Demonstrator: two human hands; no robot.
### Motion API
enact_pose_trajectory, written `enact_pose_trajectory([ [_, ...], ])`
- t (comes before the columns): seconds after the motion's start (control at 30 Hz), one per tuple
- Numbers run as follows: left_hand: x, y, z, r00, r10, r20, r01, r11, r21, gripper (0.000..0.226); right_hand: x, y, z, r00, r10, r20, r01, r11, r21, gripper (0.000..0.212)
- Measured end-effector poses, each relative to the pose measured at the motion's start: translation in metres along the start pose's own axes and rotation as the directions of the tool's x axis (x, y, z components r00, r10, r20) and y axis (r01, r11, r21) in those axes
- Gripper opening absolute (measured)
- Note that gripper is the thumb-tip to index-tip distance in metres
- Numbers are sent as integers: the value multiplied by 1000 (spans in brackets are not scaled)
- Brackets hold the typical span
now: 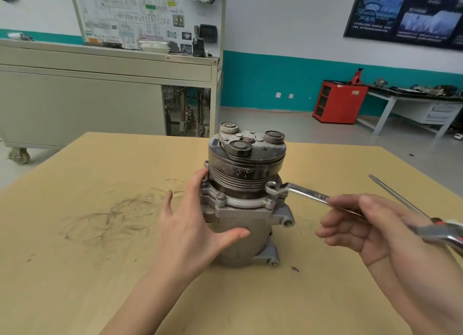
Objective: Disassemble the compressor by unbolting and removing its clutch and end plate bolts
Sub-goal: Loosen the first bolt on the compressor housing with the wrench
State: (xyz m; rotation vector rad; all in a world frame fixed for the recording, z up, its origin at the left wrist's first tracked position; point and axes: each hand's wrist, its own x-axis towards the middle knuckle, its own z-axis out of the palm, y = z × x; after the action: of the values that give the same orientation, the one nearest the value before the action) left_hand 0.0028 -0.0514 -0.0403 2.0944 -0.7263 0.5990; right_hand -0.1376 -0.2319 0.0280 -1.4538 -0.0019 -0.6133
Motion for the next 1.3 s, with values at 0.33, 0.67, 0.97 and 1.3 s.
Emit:
enact_pose_trajectory([
  [0.33,23,-16,14,996,-43,83,47,998,-51,103,6,13,10,993,-58,-102,49,994,-95,30],
  [0.67,22,-16,16,994,-41,99,52,993,-107,108,6,21,8,994,-89,-59,76,978,-196,30],
  [0.97,20,-15,17,993,-57,101,68,992,-109,107,27,52,18,979,-201,-23,201,953,228,37],
  [1.3,21,-15,17,993,-74,96,85,990,-111,105,133,40,0,939,162,304,-253,922,292,31],
])
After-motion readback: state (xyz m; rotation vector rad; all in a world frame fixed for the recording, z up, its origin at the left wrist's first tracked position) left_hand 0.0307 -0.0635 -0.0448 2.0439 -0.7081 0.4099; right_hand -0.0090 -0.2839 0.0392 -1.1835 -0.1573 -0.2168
